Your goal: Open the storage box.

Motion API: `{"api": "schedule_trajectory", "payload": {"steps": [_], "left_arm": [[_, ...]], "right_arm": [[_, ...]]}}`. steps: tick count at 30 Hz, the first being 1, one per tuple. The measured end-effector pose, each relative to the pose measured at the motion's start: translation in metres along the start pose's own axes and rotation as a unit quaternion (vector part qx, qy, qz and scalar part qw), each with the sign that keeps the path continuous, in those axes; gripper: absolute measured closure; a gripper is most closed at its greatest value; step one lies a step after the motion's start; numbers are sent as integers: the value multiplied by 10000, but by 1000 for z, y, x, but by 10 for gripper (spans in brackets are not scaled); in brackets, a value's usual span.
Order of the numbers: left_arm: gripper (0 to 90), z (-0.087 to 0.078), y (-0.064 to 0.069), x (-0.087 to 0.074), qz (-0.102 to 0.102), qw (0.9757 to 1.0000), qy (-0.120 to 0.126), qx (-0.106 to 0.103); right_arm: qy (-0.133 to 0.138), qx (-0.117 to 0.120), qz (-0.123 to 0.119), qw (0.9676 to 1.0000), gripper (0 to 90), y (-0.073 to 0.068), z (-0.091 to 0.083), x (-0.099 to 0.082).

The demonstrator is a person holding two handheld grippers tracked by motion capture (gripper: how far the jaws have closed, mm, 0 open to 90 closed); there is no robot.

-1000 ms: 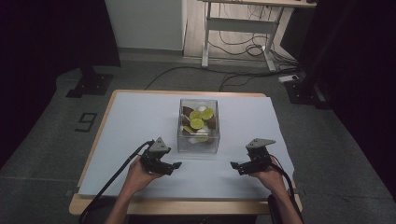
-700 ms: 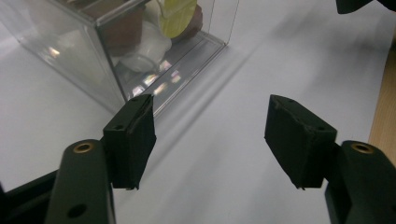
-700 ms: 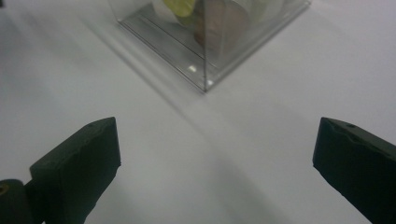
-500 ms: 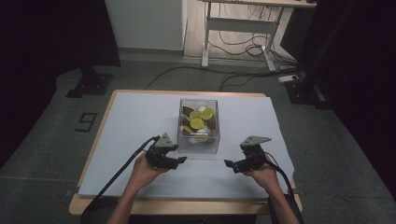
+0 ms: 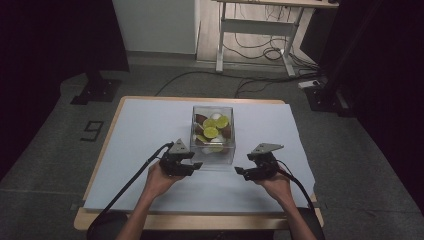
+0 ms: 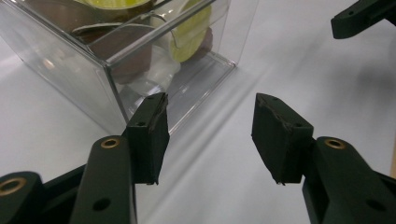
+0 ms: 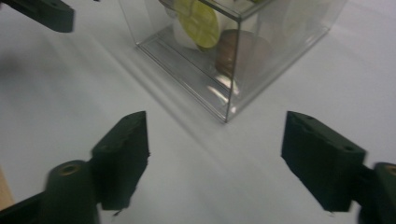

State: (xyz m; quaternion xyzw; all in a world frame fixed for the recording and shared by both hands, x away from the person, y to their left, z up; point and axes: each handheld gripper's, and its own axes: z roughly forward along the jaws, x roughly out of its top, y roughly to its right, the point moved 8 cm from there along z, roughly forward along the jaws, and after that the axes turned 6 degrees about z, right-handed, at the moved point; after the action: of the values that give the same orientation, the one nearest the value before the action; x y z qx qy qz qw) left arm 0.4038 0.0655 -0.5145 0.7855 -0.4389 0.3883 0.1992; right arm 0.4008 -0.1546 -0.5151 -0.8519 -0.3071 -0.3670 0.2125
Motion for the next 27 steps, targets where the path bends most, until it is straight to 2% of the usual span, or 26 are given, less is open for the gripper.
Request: {"api": "schedule_trajectory", "payload": {"steps": [2, 5, 8, 11, 12, 17, 23, 24, 27], "left_arm": [[477, 0, -3, 1, -23, 10000, 11, 68], [502, 2, -4, 5, -18, 10000, 54, 59], [518, 3, -4, 6, 12, 10000, 59, 78], [532, 6, -5, 7, -51, 9999, 67, 84], [541, 8, -6, 7, -38, 9999, 38, 94], [572, 11, -7, 10, 16, 9999, 7, 141], [616, 14, -7, 13, 68, 9998, -6, 188], [622, 15, -7, 13, 69, 9998, -11, 188], [639, 17, -8, 14, 16, 9998, 3, 178]], "right_arm": [[22, 37, 29, 10000, 315, -1, 1, 1], [31, 55, 19, 10000, 374, -4, 4, 6], [38, 71, 11, 10000, 380, -5, 6, 7], [45, 78, -22, 10000, 429, -8, 9, 10], [86, 91, -12, 9999, 466, -9, 11, 12], [106, 99, -38, 9999, 536, -12, 14, 17], [199, 54, -72, 9998, 608, -15, 18, 23], [245, 93, -9, 9997, 629, -15, 20, 24], [252, 11, -28, 9997, 653, -14, 22, 25]]}}
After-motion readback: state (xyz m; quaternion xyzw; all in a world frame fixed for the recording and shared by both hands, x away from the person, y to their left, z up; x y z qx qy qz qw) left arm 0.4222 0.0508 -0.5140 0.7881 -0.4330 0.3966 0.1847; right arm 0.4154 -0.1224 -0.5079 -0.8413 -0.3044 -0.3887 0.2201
